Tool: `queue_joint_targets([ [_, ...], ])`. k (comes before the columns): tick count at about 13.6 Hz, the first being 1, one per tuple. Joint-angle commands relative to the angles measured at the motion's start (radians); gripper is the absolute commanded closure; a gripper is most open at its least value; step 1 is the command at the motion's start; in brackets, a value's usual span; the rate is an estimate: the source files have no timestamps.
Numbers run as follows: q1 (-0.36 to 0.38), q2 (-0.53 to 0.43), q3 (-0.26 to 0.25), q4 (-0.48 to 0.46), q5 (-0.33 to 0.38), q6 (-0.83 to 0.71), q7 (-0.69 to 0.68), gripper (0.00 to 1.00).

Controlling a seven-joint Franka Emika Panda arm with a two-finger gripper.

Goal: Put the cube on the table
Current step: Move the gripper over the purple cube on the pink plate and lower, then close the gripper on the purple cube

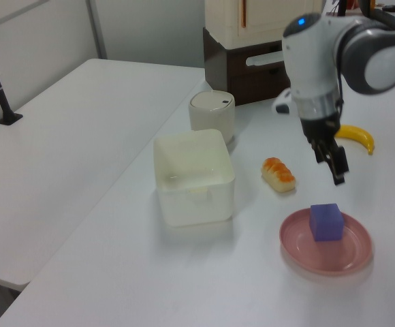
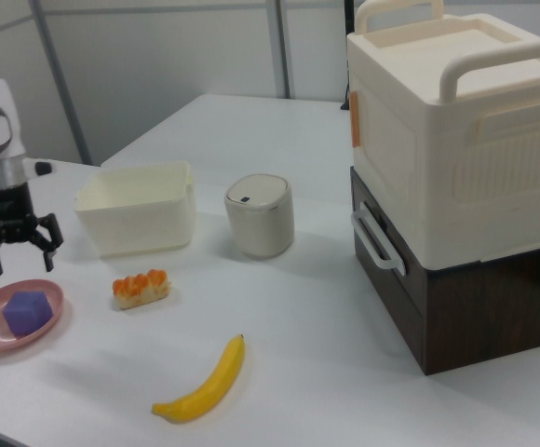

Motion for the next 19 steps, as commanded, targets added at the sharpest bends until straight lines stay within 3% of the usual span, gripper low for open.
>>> queue_joint_targets([
  [1,0.063,0.029,-0.018,-0.062,0.018,0.111,0.097,0.0],
  [6,0.09,0.106,-0.016,-0.08,0.02,0.208,0.181,0.0],
  [7,0.09,0.112,-0.014,-0.08,0.02,0.213,0.185,0.07],
  [8,0.09,0.11,-0.016,-0.079,0.02,0.203,0.186,0.45],
  [9,0.09,0.106,-0.016,-0.079,0.02,0.199,0.188,0.65],
  [11,0.09,0.102,-0.016,-0.076,0.02,0.19,0.188,0.86],
  [16,0.078,0.045,-0.016,-0.045,0.02,0.059,0.182,0.87],
  [19,0.028,0.027,-0.021,-0.001,0.018,0.019,0.166,0.86],
])
